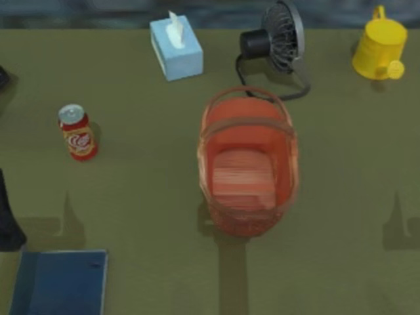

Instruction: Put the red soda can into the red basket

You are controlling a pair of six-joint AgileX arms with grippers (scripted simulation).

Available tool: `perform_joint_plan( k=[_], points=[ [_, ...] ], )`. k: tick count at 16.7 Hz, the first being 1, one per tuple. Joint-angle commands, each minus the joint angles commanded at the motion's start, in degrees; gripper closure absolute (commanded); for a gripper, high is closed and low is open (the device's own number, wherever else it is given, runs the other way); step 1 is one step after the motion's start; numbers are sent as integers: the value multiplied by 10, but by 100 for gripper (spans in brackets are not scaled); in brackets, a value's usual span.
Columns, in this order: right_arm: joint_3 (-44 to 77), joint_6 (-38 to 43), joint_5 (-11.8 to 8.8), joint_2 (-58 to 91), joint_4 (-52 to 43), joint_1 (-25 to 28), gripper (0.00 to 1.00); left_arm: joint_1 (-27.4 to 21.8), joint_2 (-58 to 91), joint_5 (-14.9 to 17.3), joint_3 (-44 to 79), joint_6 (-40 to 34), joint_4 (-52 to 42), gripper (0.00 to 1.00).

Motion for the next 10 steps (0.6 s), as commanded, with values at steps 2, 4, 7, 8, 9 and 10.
perform_joint_plan(
  k=[2, 4, 7, 8, 9, 10],
  points=[
    [0, 0, 0, 0, 0, 0, 0, 0, 0, 0, 0, 0, 0, 0],
    [0, 0, 0, 0, 0, 0, 0, -2, 17, 0, 16, 7, -16, 0],
    [0, 0, 0, 0, 0, 0, 0, -8, 89, 1, 82, 35, -73, 0],
    [0, 0, 0, 0, 0, 0, 0, -10, 125, 1, 114, 47, -99, 0],
    [0, 0, 0, 0, 0, 0, 0, -13, 167, 1, 150, 62, -127, 0],
    [0, 0, 0, 0, 0, 0, 0, -16, 215, 1, 192, 77, -157, 0]
  ],
)
